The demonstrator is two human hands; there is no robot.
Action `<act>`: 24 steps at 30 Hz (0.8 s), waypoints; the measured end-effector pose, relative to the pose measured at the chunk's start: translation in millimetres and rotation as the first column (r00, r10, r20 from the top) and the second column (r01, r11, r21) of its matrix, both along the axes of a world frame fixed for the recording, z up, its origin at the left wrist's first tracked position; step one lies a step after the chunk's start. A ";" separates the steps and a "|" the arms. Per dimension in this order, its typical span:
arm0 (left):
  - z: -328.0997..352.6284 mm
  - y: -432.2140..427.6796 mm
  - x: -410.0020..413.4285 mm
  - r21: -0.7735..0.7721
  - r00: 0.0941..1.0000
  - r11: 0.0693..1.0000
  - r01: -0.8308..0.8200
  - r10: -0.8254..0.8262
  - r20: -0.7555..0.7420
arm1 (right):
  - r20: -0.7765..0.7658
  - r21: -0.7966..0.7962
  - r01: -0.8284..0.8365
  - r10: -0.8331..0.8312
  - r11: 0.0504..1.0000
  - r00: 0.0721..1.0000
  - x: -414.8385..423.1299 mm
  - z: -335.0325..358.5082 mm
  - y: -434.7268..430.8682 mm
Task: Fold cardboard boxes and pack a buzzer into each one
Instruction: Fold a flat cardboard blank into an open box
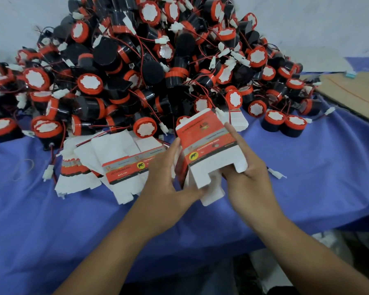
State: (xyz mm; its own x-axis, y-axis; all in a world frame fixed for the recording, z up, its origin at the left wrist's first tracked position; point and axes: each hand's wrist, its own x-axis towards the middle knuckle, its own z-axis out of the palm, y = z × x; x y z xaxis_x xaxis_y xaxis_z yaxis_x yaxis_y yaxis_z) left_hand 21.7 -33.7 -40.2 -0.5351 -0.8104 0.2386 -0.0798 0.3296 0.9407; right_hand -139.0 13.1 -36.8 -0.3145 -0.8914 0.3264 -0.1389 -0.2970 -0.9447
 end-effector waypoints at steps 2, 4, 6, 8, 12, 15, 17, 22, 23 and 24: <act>1.0 -1.1 1.2 -0.084 0.991 0.989 -0.121 0.126 0.052 | 0.099 0.003 -0.076 0.075 0.997 0.992 4.0 0.6 1.5; -1.6 -2.2 1.9 -0.090 0.989 0.986 -0.144 0.146 0.014 | 0.105 0.037 -0.154 0.149 0.987 0.983 7.1 -1.1 4.6; -2.2 -1.6 2.2 -0.060 0.991 0.990 -0.128 0.126 -0.038 | -0.029 0.046 -0.128 0.129 0.991 0.991 9.4 -0.3 8.7; -2.1 -0.4 3.0 -0.075 0.987 0.987 -0.145 0.139 -0.078 | -0.242 0.072 -0.072 0.088 0.995 0.966 9.2 -2.0 9.3; 0.8 2.9 4.1 -0.128 0.976 0.978 -0.163 0.140 -0.165 | -0.254 0.075 -0.235 0.246 0.969 0.935 13.8 -6.3 12.0; 2.9 3.6 5.2 -0.114 0.972 0.984 -0.137 0.112 -0.209 | -0.094 0.092 -0.399 0.407 0.912 0.909 10.1 -7.3 13.0; 3.5 2.5 5.3 0.003 0.971 0.995 -0.098 0.096 -0.221 | 0.053 0.062 -0.474 0.471 0.878 0.880 13.5 -0.7 8.2; 7.8 -1.3 8.1 0.195 0.955 0.981 -0.019 0.076 -0.286 | 0.195 0.043 -0.493 0.477 0.869 0.857 6.6 5.0 3.2; 8.9 -1.5 8.7 0.188 0.957 0.982 0.005 0.050 -0.286 | 0.176 0.054 -0.497 0.481 0.866 0.859 3.8 4.4 3.9; 9.3 -1.1 9.1 0.176 0.959 0.984 0.028 0.024 -0.283 | 0.169 0.052 -0.489 0.475 0.871 0.864 1.3 3.8 4.9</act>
State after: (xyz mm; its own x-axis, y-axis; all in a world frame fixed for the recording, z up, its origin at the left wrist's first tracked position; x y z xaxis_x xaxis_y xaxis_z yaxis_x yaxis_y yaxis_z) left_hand 30.8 -34.9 -30.9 -0.4682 -0.8522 0.2335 0.1986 0.1560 0.9676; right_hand -137.6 18.0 -33.0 0.1239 -0.9672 0.2219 0.1407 -0.2043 -0.9688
